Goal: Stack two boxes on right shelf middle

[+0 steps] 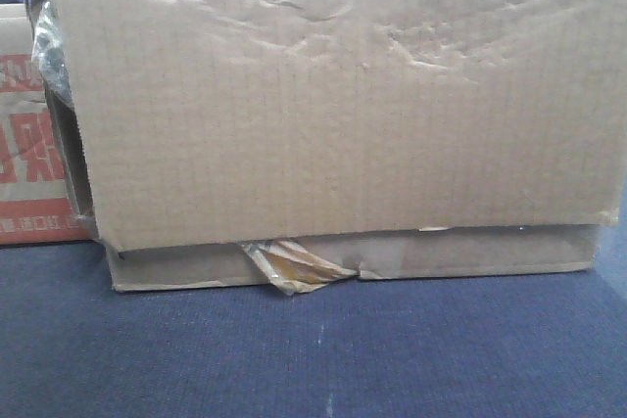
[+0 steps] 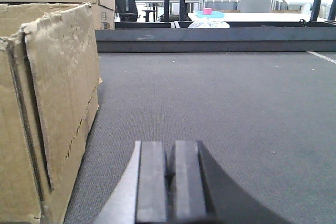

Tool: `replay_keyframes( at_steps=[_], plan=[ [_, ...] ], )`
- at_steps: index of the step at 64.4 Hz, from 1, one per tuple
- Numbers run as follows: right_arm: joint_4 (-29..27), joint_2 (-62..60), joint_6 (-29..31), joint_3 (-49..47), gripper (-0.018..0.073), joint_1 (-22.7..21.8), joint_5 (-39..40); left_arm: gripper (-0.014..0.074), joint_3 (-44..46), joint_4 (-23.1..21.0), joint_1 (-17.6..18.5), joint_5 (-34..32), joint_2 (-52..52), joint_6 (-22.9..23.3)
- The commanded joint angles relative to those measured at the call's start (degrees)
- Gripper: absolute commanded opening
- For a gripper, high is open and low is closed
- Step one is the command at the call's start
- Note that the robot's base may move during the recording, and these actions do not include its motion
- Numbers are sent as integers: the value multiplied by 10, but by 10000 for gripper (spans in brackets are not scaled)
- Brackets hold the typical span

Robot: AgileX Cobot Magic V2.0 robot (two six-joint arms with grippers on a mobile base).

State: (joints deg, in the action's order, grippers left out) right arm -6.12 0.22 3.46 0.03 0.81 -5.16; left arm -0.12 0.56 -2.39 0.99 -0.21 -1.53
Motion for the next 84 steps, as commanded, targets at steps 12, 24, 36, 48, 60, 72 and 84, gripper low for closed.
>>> replay_keyframes(
  at_steps=[12, 24, 36, 48, 60, 72, 84],
  plan=[
    [4, -2, 0, 0, -162, -1, 42, -111, 1, -6, -2, -37, 2, -1],
    [4, -2, 0, 0, -162, -1, 106, -111, 4, -6, -2, -97, 2, -1],
    [4, -2, 0, -105, -162, -1, 71, -111, 111, -6, -2, -71, 2, -1],
    [4, 62, 0, -271, -162, -1, -25, -111, 311, -6, -2, 90, -71, -1],
    [4, 216, 0, -409, -92, -1, -103, 53, 484, -2, -2, 248, -207, -1],
    [4, 331, 0, -461, 262, -1, -104, 342, 567, 0, 12, 317, -312, -1],
    [4, 400, 0, -461, 569, 0, -88, 571, 569, 0, 35, 332, -378, 2]
  ],
)
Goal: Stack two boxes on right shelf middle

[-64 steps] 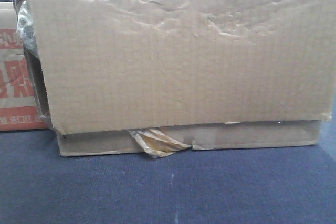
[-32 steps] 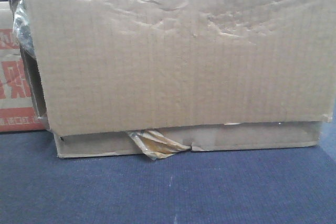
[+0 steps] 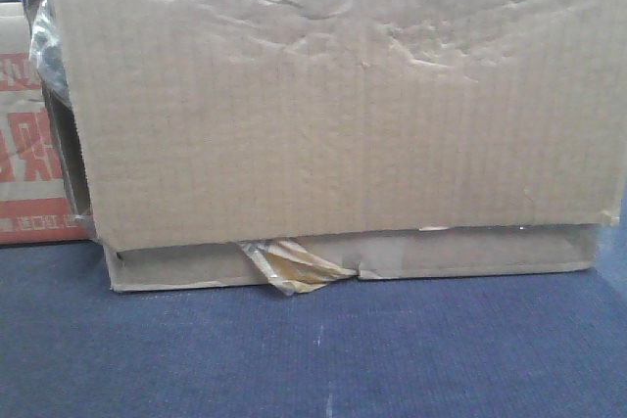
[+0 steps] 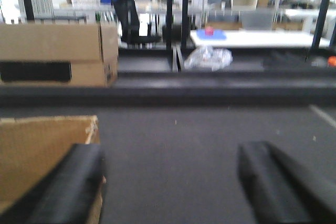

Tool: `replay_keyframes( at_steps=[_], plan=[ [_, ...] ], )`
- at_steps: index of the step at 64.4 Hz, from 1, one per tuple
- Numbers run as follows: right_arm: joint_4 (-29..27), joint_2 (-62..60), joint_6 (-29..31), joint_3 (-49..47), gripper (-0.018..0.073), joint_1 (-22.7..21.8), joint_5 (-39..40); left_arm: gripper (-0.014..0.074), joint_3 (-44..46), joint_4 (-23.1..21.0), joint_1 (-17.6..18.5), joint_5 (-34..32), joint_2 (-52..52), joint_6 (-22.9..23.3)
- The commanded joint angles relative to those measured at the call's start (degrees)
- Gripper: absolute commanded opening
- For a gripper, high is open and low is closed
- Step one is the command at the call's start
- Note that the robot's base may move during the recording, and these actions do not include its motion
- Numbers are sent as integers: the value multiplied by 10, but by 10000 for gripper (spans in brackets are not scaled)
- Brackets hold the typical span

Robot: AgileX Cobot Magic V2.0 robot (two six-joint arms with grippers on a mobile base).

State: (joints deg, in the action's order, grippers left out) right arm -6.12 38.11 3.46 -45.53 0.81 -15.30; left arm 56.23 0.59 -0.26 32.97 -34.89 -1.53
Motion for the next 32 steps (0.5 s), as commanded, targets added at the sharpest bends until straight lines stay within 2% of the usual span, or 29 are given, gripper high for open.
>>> replay_keyframes(
  at_steps=[1, 13, 19, 25, 32],
  plan=[
    [4, 24, 0, -6, 574, 0, 13, 583, 5, 0, 14, 13, -40, 2],
    [4, 29, 0, -6, 569, 27, 28, 601, 49, 3, 16, 72, -145, 2],
    [4, 30, 0, -6, 569, 34, 28, 601, 98, 20, 14, 138, -206, 2],
    [4, 30, 0, -6, 569, 39, 25, 601, 161, 24, -15, 214, -274, 2],
    [4, 30, 0, -6, 569, 39, 22, 601, 218, 17, -71, 281, -341, -15]
  ],
)
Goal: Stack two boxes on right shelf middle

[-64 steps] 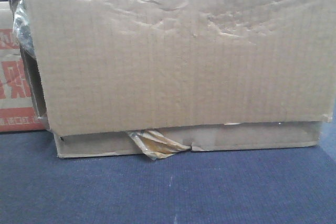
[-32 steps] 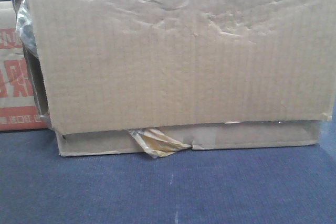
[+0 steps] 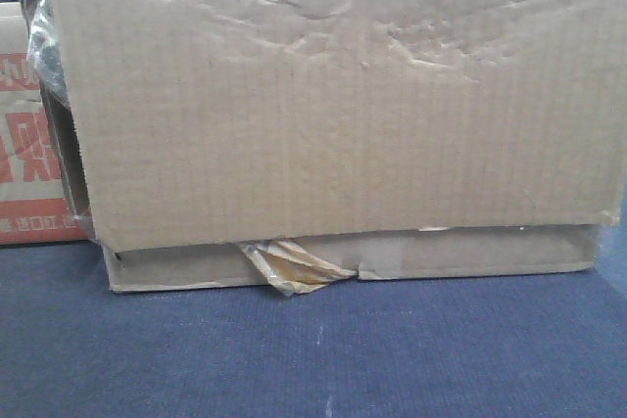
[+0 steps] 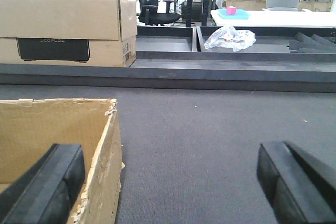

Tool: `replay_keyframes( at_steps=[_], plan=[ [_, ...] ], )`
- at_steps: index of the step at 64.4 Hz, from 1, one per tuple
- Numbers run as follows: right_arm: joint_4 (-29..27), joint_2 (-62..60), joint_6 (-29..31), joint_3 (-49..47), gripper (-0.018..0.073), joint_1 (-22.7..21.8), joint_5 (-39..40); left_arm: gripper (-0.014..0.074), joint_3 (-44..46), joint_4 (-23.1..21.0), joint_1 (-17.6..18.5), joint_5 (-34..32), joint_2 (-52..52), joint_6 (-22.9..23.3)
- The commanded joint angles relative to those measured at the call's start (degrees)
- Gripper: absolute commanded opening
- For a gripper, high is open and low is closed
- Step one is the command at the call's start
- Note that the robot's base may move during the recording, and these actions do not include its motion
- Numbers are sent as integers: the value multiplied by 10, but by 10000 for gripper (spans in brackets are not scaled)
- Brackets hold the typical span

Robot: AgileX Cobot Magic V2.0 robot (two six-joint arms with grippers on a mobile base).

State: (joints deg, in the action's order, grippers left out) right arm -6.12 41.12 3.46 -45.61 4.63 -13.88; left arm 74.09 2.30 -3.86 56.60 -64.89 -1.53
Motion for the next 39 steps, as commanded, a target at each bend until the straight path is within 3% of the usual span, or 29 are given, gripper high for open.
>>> replay_keyframes(
  at_steps=[1, 6, 13, 39],
  plan=[
    [4, 0, 0, -5, 569, 1, 8, 601, 47, 0, -42, 48, -47, -20],
    [4, 0, 0, -5, 569, 3, 6, 601, 61, -2, -78, 54, -82, -60],
    [4, 9, 0, -5, 569, 7, 6, 601, 62, -5, -94, 52, -130, -101],
    [4, 23, 0, -5, 569, 7, 6, 601, 62, -28, -95, 34, -286, -103]
  ],
)
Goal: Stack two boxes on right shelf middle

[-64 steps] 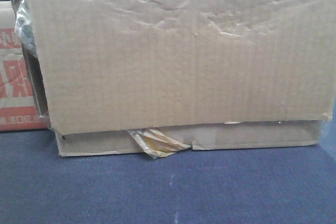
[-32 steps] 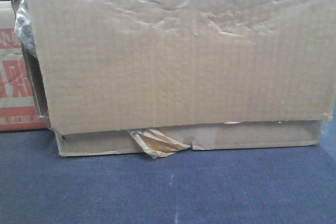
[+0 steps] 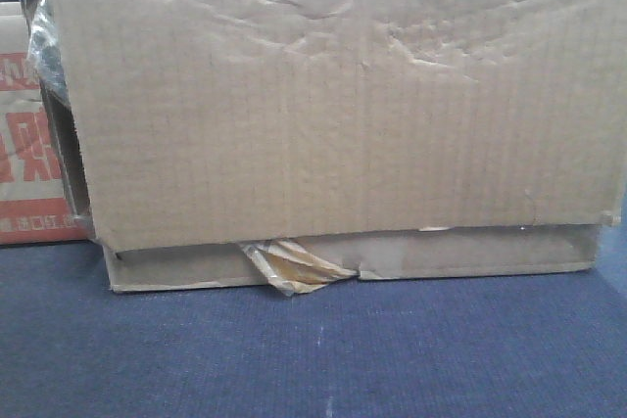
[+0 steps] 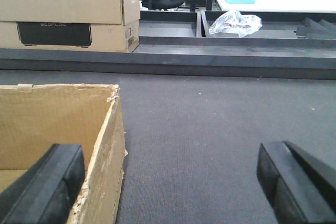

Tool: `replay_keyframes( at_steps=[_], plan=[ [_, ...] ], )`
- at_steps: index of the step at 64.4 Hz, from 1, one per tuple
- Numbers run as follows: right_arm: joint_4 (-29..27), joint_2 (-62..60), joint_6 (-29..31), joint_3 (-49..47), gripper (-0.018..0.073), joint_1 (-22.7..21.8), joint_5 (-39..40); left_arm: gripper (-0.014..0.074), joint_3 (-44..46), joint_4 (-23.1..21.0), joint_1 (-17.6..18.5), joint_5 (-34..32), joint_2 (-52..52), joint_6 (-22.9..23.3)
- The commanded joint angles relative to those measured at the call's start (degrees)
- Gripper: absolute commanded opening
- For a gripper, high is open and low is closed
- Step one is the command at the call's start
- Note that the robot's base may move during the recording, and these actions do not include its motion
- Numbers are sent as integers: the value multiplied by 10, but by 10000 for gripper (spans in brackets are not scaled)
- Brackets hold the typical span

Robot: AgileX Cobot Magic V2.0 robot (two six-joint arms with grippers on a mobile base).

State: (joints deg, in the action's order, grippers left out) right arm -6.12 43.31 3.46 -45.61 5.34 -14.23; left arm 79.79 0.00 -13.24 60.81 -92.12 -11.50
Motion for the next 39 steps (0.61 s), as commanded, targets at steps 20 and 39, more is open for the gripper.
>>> replay_keyframes(
  at_steps=[20, 39],
  plan=[
    [4, 1, 0, -5, 569, 0, 10, 347, 5, -8, -1, -14, -23, -4],
    [4, 1, 0, -5, 569, 0, 10, -111, 5, -8, -1, -6, -23, 1]
  ],
)
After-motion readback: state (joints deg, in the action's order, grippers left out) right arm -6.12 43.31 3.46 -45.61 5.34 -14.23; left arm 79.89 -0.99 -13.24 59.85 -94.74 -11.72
